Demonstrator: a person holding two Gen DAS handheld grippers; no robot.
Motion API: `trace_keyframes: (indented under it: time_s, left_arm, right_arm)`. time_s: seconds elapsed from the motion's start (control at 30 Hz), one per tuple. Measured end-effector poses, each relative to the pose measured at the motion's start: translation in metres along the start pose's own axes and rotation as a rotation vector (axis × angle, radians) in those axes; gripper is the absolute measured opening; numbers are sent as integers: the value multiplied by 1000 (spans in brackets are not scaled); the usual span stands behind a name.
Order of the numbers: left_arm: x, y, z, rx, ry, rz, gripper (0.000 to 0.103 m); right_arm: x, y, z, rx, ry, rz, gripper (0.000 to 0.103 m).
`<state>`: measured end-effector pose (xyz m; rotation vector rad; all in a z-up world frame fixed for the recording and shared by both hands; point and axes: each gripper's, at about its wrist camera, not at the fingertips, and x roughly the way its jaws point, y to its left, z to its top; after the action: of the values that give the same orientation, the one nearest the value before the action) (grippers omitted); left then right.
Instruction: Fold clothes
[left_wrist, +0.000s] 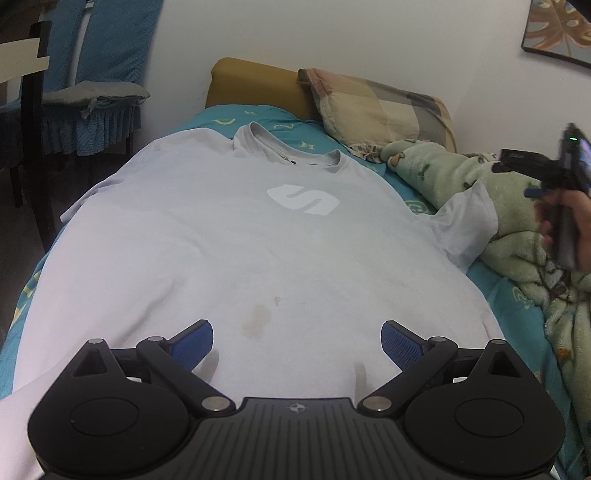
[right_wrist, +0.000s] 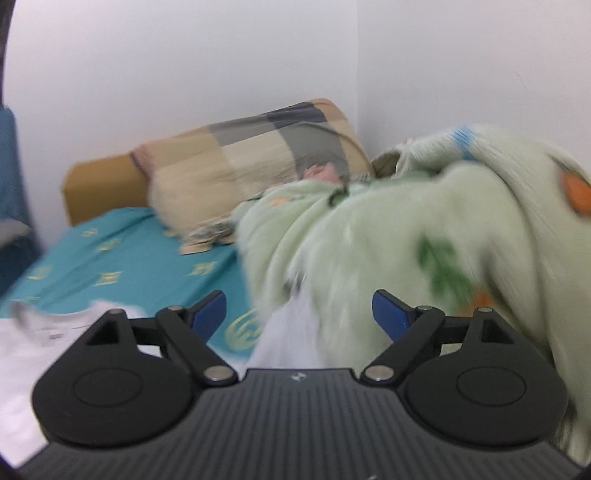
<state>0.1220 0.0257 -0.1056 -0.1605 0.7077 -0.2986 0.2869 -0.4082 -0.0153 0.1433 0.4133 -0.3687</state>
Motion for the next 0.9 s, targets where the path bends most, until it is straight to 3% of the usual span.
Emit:
trace_keyframes:
  time_s: [0.27,0.4,0.53,0.73,0.83,0.9]
  left_arm:
    - [-29,-13,-2,68,-42,3,98]
    - [-48,-28,-9,111,-26,-22,97]
    - [-66,-53,-26,185,31,-95,94]
    - [-74,-109,-63,204,229,-349,92]
    - [-71,-142,-85,200,323,-451,85]
    - [-61,-159,-99,202,354,-429,82]
  right_arm:
    - [-239,10,-78,17,-33,188,87]
    - [-312,0,-101,99,-17,251,87]
    - [-342,-22,-115,209,-50,251,87]
    - [-332,-57,-118,370,-35,234,87]
    - [-327,-68,-124,420,-14,239,87]
    - [-326,-74,-127,440,-10,247,87]
